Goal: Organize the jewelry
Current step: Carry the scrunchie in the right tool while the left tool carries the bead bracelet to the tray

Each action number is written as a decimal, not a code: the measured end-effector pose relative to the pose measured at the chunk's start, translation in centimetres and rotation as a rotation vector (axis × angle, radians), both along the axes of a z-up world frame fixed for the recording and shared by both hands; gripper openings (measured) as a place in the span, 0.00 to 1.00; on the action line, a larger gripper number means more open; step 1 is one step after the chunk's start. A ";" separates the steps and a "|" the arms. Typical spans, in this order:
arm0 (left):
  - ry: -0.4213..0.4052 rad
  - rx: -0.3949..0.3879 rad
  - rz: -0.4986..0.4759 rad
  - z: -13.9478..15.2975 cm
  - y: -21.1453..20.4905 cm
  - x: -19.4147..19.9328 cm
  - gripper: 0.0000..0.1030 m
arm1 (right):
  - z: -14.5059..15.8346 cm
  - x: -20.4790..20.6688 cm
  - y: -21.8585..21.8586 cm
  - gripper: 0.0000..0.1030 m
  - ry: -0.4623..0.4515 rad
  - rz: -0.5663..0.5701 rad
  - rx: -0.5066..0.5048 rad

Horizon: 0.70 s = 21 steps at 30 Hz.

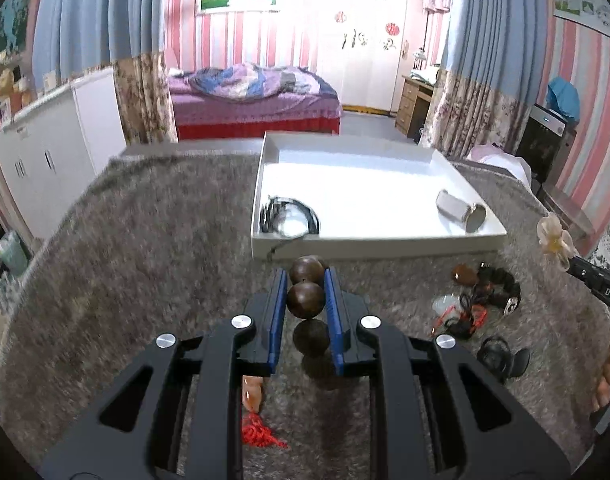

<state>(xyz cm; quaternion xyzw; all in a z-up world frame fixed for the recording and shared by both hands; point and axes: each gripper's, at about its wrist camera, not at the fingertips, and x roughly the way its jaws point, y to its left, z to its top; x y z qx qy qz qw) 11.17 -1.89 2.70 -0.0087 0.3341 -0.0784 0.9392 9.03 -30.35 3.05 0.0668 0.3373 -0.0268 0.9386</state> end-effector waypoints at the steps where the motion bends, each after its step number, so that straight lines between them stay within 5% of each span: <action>1: -0.009 0.001 -0.002 0.5 -0.1 0.1 0.17 | 0.2 0.1 0.0 0.10 -0.003 0.000 -0.001; 21: -0.075 0.022 0.009 5.8 -0.7 7.7 0.17 | 3.1 7.5 1.8 0.10 -0.011 0.072 -0.024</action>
